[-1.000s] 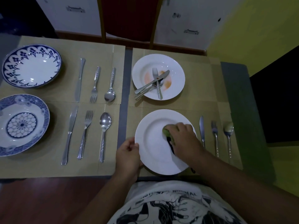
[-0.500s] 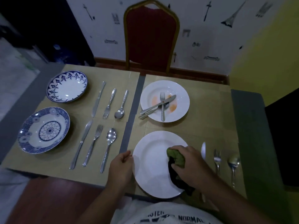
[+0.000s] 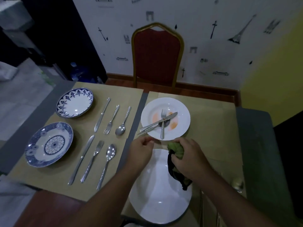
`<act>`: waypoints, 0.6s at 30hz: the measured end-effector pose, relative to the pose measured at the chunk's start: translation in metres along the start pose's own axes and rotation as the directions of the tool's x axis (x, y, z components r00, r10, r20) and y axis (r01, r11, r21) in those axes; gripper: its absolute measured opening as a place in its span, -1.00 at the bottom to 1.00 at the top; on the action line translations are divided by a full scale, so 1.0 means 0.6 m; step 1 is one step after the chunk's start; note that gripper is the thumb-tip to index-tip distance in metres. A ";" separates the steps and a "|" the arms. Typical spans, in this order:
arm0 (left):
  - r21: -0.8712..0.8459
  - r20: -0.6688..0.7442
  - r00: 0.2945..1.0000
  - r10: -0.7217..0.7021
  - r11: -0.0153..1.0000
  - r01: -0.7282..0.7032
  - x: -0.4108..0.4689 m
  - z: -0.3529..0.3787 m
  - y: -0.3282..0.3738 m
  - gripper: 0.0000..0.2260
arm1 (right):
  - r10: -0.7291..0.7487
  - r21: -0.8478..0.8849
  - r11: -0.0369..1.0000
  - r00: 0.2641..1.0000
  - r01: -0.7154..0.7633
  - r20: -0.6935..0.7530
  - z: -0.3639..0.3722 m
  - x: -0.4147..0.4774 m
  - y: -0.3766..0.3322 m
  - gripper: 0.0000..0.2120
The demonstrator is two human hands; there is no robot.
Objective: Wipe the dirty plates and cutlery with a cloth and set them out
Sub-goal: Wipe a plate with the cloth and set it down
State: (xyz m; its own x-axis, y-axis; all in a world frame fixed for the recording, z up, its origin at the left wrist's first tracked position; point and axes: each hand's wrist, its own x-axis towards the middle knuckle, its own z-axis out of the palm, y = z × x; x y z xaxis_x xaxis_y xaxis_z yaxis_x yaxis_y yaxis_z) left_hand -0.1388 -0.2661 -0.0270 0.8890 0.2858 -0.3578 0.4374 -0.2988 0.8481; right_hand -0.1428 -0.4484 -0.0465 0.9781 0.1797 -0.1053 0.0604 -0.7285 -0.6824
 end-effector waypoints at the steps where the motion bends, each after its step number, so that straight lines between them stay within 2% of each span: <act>1: 0.061 -0.003 0.999 0.044 0.997 -0.044 0.023 0.002 0.007 -0.85 | -0.003 0.017 1.000 1.000 0.003 0.000 -0.002 0.011 -0.006 -0.66; 7: 0.426 0.045 0.976 0.211 0.880 -0.210 0.175 0.012 0.012 -0.80 | 0.043 -0.007 0.999 0.995 -0.044 -0.090 0.005 0.079 -0.033 -0.60; 11: 0.615 0.178 0.943 0.282 0.716 -0.330 0.235 0.028 -0.002 -0.73 | 0.081 -0.006 0.996 0.984 -0.083 -0.158 0.017 0.110 -0.044 -0.61; 14: 0.653 0.237 0.918 0.318 0.648 -0.392 0.253 0.033 -0.011 -0.74 | 0.105 -0.003 0.994 0.978 -0.107 -0.181 0.028 0.118 -0.045 -0.60; 18: 0.583 0.257 0.919 0.299 0.711 -0.394 0.267 0.028 -0.013 -0.79 | 0.109 0.022 0.994 0.966 -0.107 -0.233 0.036 0.121 -0.046 -0.60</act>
State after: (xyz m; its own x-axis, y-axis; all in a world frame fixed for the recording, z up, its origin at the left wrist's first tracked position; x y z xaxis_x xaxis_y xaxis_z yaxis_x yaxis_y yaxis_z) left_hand 0.0023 -0.2335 -0.0977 0.9826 -0.0607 -0.1755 0.0393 -0.8555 0.5163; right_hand -0.0777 -0.4010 -0.0512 0.9982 -0.0597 -0.0078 -0.0489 -0.7286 -0.6832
